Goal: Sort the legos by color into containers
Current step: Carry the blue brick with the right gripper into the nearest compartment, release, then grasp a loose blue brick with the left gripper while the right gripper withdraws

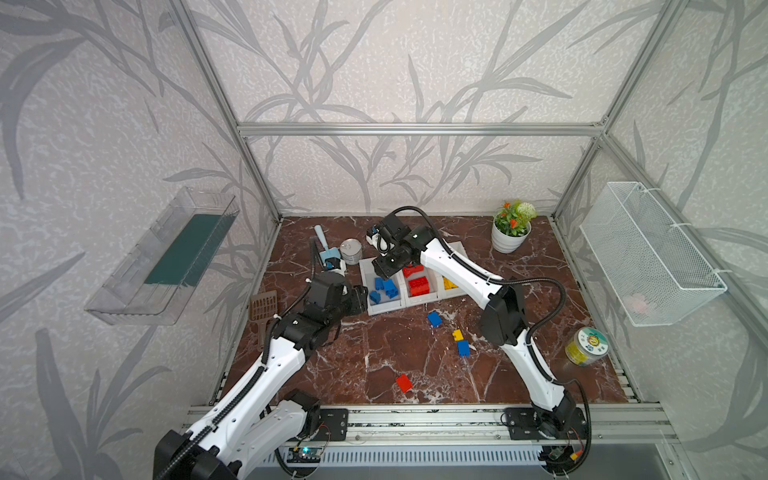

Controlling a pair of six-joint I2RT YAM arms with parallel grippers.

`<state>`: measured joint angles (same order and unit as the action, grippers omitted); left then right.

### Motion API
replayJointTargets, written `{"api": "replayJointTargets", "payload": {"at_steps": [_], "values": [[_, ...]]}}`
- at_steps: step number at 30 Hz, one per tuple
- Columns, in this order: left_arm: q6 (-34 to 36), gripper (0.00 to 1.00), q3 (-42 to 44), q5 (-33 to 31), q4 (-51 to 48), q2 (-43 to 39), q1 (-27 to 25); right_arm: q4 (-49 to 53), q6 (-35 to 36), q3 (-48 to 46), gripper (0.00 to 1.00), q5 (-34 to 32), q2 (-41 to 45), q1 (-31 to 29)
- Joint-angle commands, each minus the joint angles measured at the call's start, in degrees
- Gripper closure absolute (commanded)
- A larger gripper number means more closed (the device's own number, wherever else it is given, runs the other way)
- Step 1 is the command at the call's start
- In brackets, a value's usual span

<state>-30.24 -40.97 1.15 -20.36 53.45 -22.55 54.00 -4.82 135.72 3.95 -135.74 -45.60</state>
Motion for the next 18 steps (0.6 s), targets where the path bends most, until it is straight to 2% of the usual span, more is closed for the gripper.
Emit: {"api": "replayJointTargets", "payload": {"at_steps": [1,9,18], "values": [[-0.8,0.39,0.9,-0.3,-0.2,-0.2,0.2,-1.7,-0.3,-2.4,0.40,-0.3,5.6,0.3],[-1.1,0.39,1.2,0.5,-0.1,-0.1,0.2,-5.7,-0.9,-12.4,0.40,-0.7,13.0,1.2],[-1.6,0.40,1.2,3.2,1.9,1.5,0.1,-14.6,-3.8,-34.7,0.40,-2.2,29.3,4.9]]}}
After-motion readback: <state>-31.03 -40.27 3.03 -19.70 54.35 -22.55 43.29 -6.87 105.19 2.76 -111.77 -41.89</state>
